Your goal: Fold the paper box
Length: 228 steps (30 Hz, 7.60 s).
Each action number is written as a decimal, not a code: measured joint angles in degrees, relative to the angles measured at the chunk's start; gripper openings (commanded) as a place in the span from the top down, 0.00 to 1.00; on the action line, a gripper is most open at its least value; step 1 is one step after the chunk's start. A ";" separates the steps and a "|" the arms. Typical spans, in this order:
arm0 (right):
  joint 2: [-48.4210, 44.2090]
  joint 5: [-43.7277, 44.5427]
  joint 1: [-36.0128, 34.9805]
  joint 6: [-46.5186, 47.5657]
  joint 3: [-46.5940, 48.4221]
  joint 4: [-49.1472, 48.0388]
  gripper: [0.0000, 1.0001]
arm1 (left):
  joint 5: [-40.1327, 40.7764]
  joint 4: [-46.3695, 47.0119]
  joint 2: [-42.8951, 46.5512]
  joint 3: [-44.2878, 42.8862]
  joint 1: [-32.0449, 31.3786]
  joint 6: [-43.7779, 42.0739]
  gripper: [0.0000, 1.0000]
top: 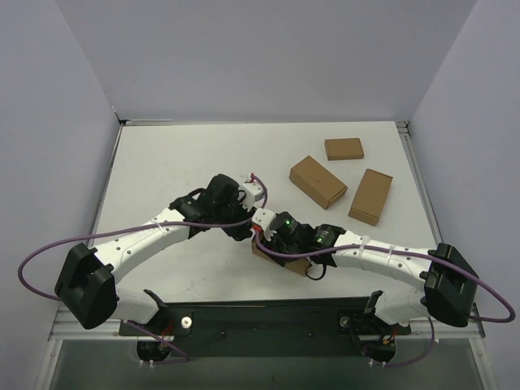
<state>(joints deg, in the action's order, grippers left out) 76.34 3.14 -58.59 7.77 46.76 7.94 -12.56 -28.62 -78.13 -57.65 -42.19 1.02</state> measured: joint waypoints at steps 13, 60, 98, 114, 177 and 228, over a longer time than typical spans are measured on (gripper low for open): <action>0.00 0.85 0.02 -0.04 0.00 0.04 0.53 | -1.51 0.68 0.00 -0.02 0.31 1.25 0.71; -0.96 1.99 0.50 -1.09 -0.63 3.61 0.55 | -0.46 7.41 -0.74 -0.42 -0.72 4.24 0.45; -1.88 1.60 0.87 -1.09 -1.36 3.41 0.56 | -10.64 17.00 -2.01 5.73 1.86 9.44 0.72; -1.88 1.62 0.92 -1.09 -1.36 3.41 0.57 | -9.88 17.29 -2.80 5.22 1.05 12.33 1.00; -18.08 9.68 1.57 -36.50 3.72 28.57 0.28 | 21.00 18.71 1.27 10.21 -12.37 19.93 1.00; -18.18 19.39 -5.60 -61.79 -0.20 42.77 0.72 | 31.98 10.16 -4.42 2.08 -20.28 14.58 1.00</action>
<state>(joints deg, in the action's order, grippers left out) 58.15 22.52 -64.18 -54.02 46.57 50.72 19.42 -18.46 -82.54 -55.57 -62.48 15.59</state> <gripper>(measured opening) 0.232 0.023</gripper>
